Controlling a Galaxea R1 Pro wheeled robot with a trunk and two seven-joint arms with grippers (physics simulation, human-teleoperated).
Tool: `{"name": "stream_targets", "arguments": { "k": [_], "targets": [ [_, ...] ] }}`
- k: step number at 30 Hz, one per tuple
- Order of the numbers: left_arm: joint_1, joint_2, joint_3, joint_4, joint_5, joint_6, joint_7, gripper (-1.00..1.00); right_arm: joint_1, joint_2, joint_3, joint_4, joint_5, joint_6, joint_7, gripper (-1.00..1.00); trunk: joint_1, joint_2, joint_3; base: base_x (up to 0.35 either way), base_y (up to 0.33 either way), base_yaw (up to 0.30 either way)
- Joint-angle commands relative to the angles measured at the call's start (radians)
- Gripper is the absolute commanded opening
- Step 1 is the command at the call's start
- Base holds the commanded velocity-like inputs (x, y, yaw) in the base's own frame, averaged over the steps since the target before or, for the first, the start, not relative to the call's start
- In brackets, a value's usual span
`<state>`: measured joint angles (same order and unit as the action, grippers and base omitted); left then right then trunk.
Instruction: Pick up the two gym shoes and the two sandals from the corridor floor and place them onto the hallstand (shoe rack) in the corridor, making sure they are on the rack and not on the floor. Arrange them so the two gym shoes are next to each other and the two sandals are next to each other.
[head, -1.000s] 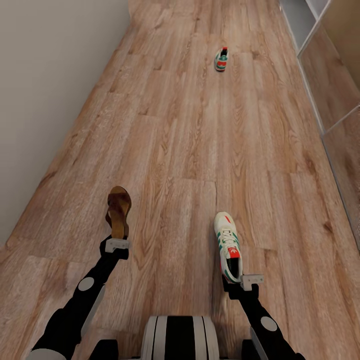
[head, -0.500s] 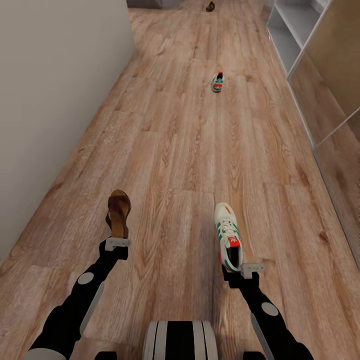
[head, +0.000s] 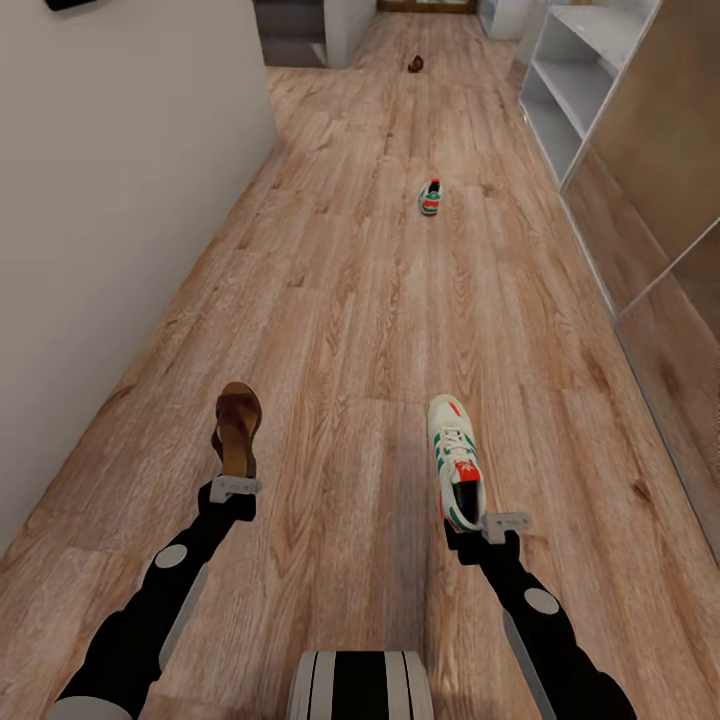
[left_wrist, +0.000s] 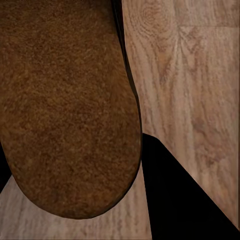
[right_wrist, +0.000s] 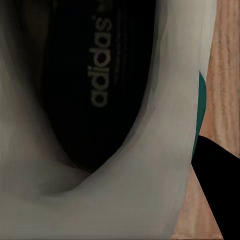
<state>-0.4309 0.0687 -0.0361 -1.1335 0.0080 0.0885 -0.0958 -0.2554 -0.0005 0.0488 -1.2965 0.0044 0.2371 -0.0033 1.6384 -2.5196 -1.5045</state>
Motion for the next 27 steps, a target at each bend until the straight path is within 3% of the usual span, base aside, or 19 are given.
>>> {"name": "stream_targets", "arguments": {
  "k": [1, 6, 15, 18, 19, 27],
  "targets": [
    [0.000, 0.001, -0.001, -0.002, -0.003, 0.012, -0.002, -1.00, 0.000, 0.000, 0.001, -0.003, 0.002, 0.017, -0.001, -1.00, -0.001, 0.000, 0.003, 0.000, 0.000, 0.000],
    [0.000, 0.002, 0.001, -0.002, -0.001, 0.047, -0.002, -1.00, 0.000, 0.000, 0.000, -0.006, 0.003, 0.057, -0.001, -1.00, -0.003, 0.001, 0.023, 0.000, 0.000, 0.000],
    [0.000, -0.001, -0.005, -0.002, -0.004, 0.052, -0.002, -1.00, 0.000, 0.000, -0.004, -0.036, -0.006, 0.065, -0.001, -1.00, -0.007, 0.003, 0.058, 0.000, 0.000, 0.000],
    [0.000, -0.013, -0.004, -0.055, -0.004, 0.108, -0.002, -1.00, 0.000, -0.001, -0.004, -0.045, -0.005, 0.065, 0.000, -1.00, -0.008, 0.004, 0.069, 0.000, 0.000, 0.000],
    [0.000, -0.021, -0.005, -0.116, -0.005, 0.191, -0.001, -1.00, 0.000, -0.001, -0.004, -0.047, -0.005, 0.065, 0.000, -1.00, -0.009, 0.004, 0.073, 0.000, 0.000, 0.000],
    [0.000, -0.019, -0.004, -0.124, -0.004, 0.204, -0.001, -1.00, 0.000, 0.000, -0.004, -0.046, -0.004, 0.065, 0.000, -1.00, -0.012, 0.006, 0.115, 0.000, 0.000, 0.000]
  ]
}}
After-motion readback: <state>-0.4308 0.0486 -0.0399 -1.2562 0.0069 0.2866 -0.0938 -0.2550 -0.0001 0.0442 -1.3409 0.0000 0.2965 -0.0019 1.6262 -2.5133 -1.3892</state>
